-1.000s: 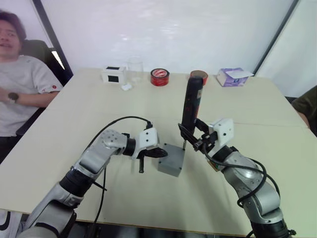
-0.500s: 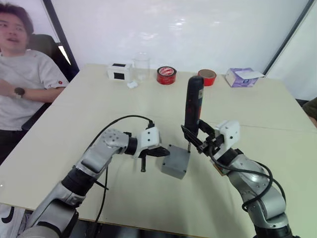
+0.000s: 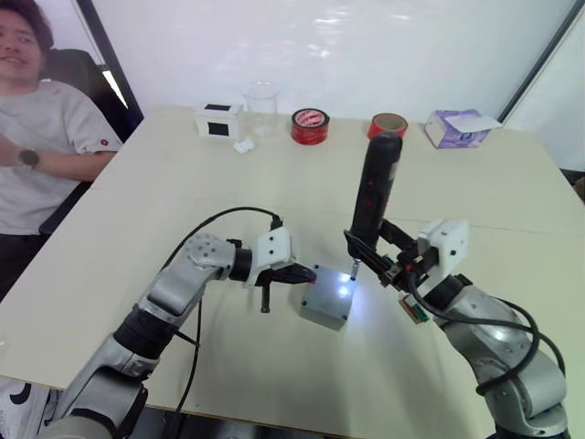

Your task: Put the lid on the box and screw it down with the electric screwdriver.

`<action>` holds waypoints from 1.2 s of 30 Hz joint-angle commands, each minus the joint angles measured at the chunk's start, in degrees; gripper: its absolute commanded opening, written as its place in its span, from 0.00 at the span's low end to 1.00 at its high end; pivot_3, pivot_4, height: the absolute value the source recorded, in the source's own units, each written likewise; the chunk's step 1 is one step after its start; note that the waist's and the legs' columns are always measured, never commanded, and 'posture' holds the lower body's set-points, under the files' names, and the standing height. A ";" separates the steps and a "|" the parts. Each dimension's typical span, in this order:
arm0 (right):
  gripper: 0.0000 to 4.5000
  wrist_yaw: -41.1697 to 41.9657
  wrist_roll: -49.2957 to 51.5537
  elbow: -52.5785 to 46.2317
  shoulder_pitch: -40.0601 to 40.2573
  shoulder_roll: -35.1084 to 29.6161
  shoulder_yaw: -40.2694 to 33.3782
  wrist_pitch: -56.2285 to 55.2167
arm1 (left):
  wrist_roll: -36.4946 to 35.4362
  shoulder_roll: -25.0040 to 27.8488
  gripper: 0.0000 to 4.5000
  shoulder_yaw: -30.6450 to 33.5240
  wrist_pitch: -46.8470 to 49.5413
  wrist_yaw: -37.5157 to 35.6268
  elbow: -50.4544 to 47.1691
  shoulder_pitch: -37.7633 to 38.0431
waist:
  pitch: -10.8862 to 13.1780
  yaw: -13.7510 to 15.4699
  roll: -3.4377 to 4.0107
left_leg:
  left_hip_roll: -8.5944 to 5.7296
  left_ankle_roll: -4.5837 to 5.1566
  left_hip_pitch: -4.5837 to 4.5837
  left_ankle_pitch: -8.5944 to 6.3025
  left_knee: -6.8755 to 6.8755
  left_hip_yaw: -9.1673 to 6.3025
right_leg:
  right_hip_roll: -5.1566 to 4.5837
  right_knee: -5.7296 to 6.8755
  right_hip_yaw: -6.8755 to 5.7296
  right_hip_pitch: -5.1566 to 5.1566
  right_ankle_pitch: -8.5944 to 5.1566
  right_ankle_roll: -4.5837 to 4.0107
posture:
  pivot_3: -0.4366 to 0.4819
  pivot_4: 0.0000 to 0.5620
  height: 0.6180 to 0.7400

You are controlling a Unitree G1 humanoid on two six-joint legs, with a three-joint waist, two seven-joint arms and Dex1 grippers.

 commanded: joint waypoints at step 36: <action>0.41 -9.28 20.97 -4.96 -7.11 -2.14 -8.99 7.41 | -13.02 -0.28 0.00 7.05 18.30 0.59 -8.49 -5.04 | 2.69 -0.24 0.31 | -0.06 -0.65 -1.73 0.75 1.84 -0.40 | 0.57 2.16 -0.26 -1.39 0.33 1.87 | 0.48 0.27 1.00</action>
